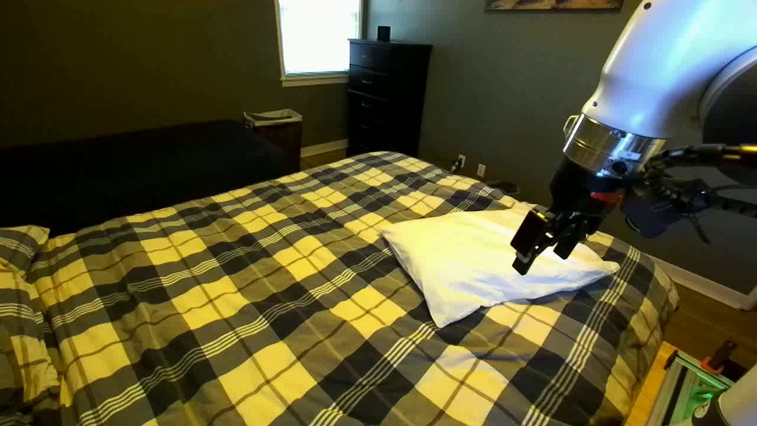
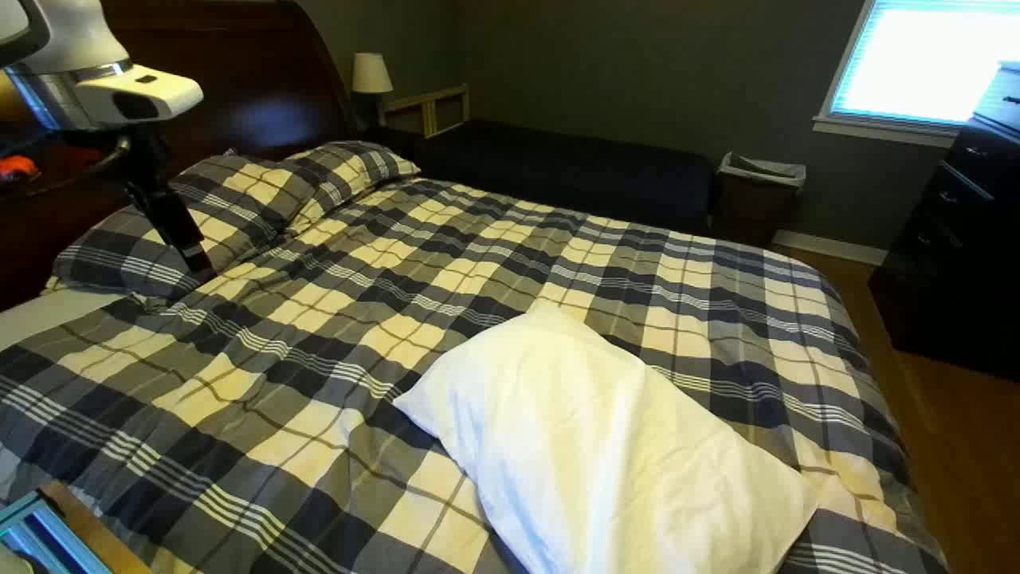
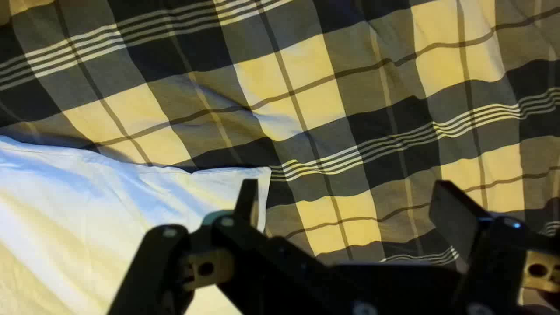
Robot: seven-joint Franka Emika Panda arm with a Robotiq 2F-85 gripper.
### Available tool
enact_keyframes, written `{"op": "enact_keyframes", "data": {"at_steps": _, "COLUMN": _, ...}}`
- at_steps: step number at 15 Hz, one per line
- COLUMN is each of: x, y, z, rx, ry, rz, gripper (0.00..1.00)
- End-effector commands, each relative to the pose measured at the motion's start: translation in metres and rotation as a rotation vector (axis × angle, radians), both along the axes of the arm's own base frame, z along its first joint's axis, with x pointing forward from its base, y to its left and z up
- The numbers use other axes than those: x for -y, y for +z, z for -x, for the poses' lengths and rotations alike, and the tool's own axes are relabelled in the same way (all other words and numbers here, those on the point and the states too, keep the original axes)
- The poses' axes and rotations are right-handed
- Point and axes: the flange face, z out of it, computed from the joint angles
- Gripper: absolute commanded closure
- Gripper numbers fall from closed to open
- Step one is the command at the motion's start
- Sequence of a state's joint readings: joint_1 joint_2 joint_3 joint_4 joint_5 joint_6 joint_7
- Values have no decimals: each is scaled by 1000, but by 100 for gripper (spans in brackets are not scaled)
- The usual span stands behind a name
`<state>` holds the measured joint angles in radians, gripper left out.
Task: Move the pillow
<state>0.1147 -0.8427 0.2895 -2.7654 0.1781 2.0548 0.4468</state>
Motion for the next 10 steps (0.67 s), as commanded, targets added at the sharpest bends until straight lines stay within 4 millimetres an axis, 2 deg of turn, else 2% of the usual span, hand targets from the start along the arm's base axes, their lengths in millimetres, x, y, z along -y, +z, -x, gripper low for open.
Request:
{"op": "enact_keyframes", "data": {"at_steps": 1, "x": 2, "y": -5, "z": 1, "rx": -14, "ry": -2, "rz": 4, "gripper": 0}}
{"op": "enact_keyframes", "data": {"at_steps": 4, "x": 5, "y": -16, "z": 3, "rx": -39, "ry": -7, "rz": 11, "gripper": 0}}
{"op": "enact_keyframes", "data": {"at_steps": 6, "x": 22, "y": -17, "z": -13, "rx": -48, "ry": -45, "rz": 19, "gripper": 0}}
{"op": "enact_keyframes", "data": {"at_steps": 7, "x": 34, "y": -18, "z": -20, "rx": -40, "ry": -67, "rz": 32, "gripper": 0}}
{"op": "enact_keyframes", "data": {"at_steps": 10, "x": 91, "y": -26, "z": -47, "rx": -21, "ry": -144, "rz": 72, "gripper": 0}}
